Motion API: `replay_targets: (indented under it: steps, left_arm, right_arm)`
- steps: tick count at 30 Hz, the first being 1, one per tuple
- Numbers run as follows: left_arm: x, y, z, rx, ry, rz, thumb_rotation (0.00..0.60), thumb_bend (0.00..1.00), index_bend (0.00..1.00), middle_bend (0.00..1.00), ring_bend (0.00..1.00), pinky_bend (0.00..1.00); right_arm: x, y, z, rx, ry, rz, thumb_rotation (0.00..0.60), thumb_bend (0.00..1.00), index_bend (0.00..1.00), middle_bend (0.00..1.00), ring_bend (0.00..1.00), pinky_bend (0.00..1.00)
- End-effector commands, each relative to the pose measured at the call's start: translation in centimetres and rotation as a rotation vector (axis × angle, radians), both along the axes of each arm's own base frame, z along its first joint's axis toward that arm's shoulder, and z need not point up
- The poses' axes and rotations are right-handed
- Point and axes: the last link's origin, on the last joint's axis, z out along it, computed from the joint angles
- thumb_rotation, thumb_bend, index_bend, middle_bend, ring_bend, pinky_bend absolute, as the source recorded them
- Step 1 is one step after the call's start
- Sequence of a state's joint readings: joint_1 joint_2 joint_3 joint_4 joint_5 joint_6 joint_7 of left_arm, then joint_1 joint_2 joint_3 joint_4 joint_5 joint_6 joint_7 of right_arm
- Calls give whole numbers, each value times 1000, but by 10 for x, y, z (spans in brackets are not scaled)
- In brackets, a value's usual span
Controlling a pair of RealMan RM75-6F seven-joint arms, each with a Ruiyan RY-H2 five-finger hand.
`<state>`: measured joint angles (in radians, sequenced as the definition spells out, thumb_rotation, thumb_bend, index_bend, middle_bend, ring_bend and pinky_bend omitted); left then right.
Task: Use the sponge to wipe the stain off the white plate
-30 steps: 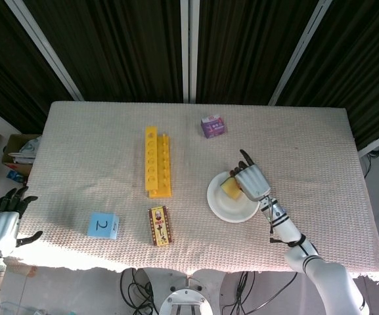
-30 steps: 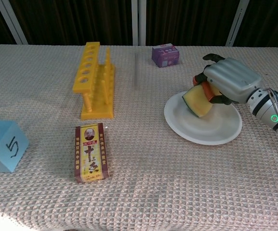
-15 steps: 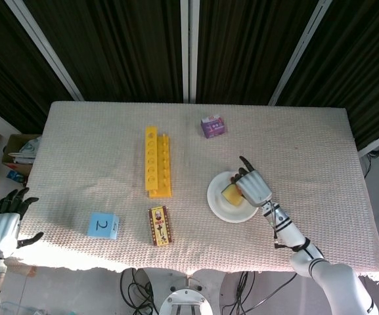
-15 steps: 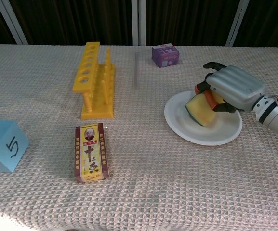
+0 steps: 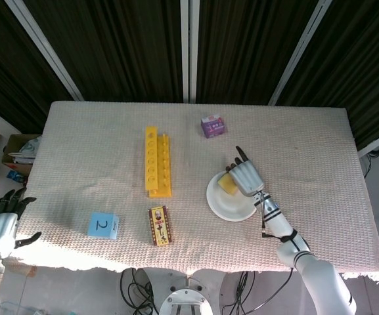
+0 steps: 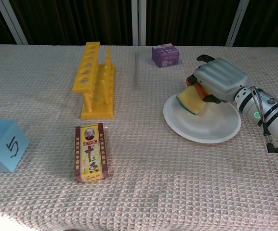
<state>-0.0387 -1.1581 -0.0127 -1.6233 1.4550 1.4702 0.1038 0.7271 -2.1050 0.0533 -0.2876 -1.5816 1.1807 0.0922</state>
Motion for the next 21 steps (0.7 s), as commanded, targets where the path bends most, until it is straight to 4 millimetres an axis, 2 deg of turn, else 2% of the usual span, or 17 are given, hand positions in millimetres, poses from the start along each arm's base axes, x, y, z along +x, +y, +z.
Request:
replay_targets:
  steps: [1,4,11,17,21]
  left_arm:
    - [0,1,0,1,0,-3,600,91,227,75,54,145]
    - [0,1,1,4,0,-8,600,91,227,75,54,145]
    - [1,3,0,2,-3,-15,600,91,227,75,54,145]
    - [3,2,-3,-1,-8,-18,600,91,227,75,54,145]
    - [1,1,-2,-2,-5,-9,600,91,227,75,54,145]
  right_arm:
    - [1,-4,6,-28,-21,-7,600,615,886,649,410,97]
    - [0,-3,14,-47,-86,-7,600,615,886,650,410,97]
    - [-5,15,29,-39,-202,34,600,614,886,655,412,97]
    - [-5,27,11,54,-163,22,600,615,886,656,414,97]
    - [-4,26,0,68,-77,26,600,614,885,656,414,97]
